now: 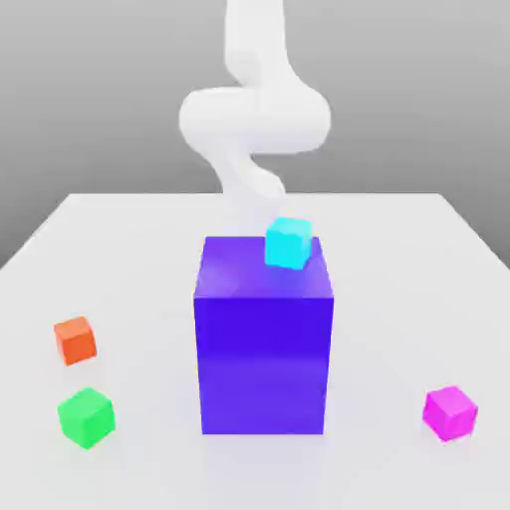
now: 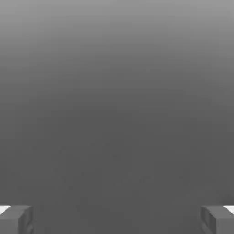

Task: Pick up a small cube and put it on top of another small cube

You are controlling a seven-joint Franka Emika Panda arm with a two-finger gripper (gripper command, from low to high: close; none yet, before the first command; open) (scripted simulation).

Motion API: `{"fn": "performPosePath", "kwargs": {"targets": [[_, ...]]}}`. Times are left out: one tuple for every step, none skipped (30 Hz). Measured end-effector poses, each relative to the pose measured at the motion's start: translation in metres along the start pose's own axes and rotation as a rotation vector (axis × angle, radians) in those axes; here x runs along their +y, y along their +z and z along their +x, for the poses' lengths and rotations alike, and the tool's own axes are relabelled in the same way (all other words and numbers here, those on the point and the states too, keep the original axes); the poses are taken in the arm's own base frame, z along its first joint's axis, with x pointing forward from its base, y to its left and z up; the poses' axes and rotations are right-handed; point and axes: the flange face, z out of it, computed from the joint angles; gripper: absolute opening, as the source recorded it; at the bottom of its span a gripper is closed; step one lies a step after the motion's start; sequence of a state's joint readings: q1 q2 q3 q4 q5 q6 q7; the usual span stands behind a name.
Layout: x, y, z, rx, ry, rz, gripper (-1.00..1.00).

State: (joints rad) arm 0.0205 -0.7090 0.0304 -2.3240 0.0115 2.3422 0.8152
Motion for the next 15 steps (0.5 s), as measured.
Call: {"fn": "performPosePath", "kwargs": {"targets": [[-0.006, 0.023, -0.009, -0.029, -0.01, -0.016, 0.0], [-0.01, 0.044, -0.019, -0.056, -0.02, -0.031, 0.0], [-0.015, 0.064, -0.029, -0.083, -0.03, -0.047, 0.0], [-0.018, 0.084, -0.041, -0.109, -0.041, -0.062, 0.0], [-0.021, 0.103, -0.053, -0.134, -0.052, -0.078, 0.0], [-0.023, 0.122, -0.066, -0.16, -0.063, -0.094, 0.0], [-0.025, 0.14, -0.08, -0.185, -0.074, -0.11, 0.0], [-0.026, 0.158, -0.094, -0.209, -0.086, -0.126, 0.0], [-0.026, 0.175, -0.109, -0.234, -0.099, -0.142, 0.0], [-0.026, 0.192, -0.125, -0.258, -0.111, -0.158, 0.0], [-0.025, 0.207, -0.142, -0.282, -0.124, -0.175, 0.0], [-0.023, 0.223, -0.159, -0.306, -0.137, -0.192, 0.0], [-0.021, 0.237, -0.176, -0.329, -0.151, -0.209, 0.0], [-0.018, 0.251, -0.194, -0.352, -0.164, -0.226, 0.0], [-0.014, 0.264, -0.212, -0.375, -0.178, -0.244, 0.0]]}}
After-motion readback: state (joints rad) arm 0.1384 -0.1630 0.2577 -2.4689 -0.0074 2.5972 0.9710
